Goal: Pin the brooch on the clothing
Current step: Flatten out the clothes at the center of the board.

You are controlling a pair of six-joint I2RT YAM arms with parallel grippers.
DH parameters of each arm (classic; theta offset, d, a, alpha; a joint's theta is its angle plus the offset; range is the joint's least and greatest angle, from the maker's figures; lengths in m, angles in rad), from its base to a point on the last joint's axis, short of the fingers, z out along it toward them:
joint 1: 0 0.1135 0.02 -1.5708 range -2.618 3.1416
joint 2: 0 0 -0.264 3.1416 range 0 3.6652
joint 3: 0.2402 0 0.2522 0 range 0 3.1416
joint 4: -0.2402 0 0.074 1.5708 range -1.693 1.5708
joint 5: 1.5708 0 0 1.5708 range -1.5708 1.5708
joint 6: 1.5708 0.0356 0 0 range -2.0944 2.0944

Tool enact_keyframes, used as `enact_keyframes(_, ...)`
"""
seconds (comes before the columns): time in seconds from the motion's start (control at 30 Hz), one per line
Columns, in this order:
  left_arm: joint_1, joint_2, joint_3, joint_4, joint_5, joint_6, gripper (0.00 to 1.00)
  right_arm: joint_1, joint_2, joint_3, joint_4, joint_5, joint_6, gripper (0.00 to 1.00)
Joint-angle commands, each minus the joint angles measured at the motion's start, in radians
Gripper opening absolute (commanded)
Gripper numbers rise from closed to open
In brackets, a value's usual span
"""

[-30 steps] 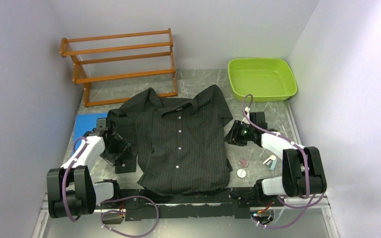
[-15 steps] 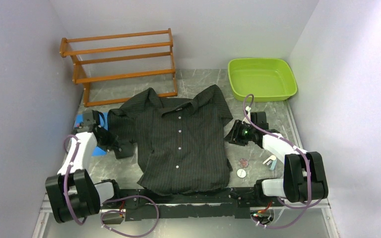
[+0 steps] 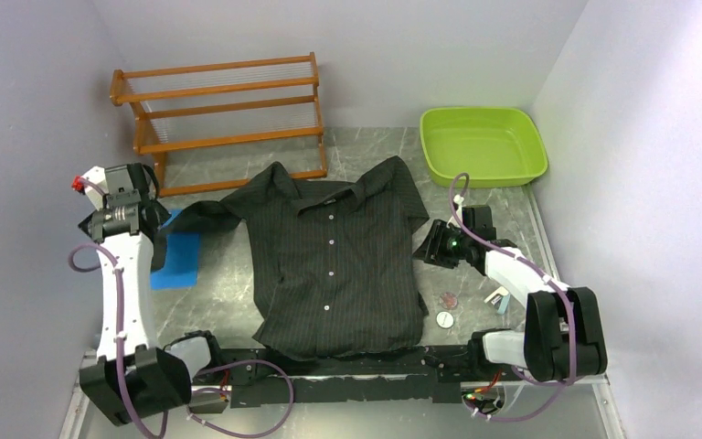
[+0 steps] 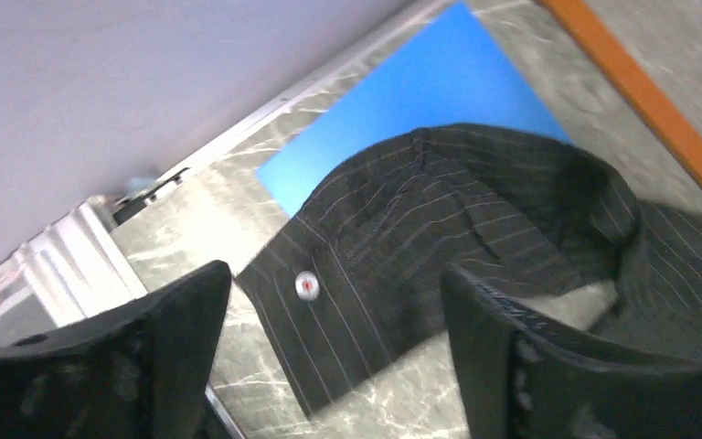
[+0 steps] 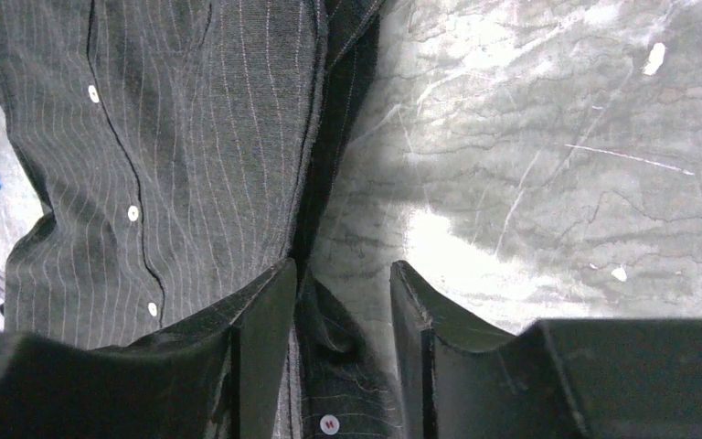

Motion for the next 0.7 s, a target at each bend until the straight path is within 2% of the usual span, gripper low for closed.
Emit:
enact_keyframes(0.0, 0.008, 0.050, 0.039, -0.058, -0.136, 0.029, 0.94, 0.014, -0.044, 0.037, -0.031, 0.037, -0.035, 0.49)
enact_keyframes(0.13, 0.007, 0.051, 0.053, -0.064, 0.126, 0.048, 0.91, 0.021, -0.070, 0.030, -0.065, 0.094, -0.034, 0.52)
enact_keyframes(0.17, 0.005, 0.040, 0.037, -0.048, 0.206, 0.057, 0.89, 0.022, -0.070, 0.026, -0.072, 0.112, -0.027, 0.51)
enact_keyframes(0.23, -0.009, 0.005, -0.014, -0.007, 0.373, 0.049, 0.94, 0.025, -0.054, 0.026, -0.099, 0.141, -0.011, 0.47)
enact_keyframes(0.33, -0.054, -0.047, -0.097, 0.066, 0.558, 0.024, 0.94, 0.029, -0.039, 0.005, -0.107, 0.156, 0.003, 0.44)
enact_keyframes(0.47, -0.131, -0.065, -0.160, 0.130, 0.670, -0.004, 0.94, 0.047, -0.035, -0.020, -0.089, 0.121, 0.018, 0.37)
enact_keyframes(0.67, -0.298, -0.018, -0.219, 0.234, 0.746, -0.051, 0.94, 0.167, -0.005, -0.017, -0.043, 0.092, 0.053, 0.42)
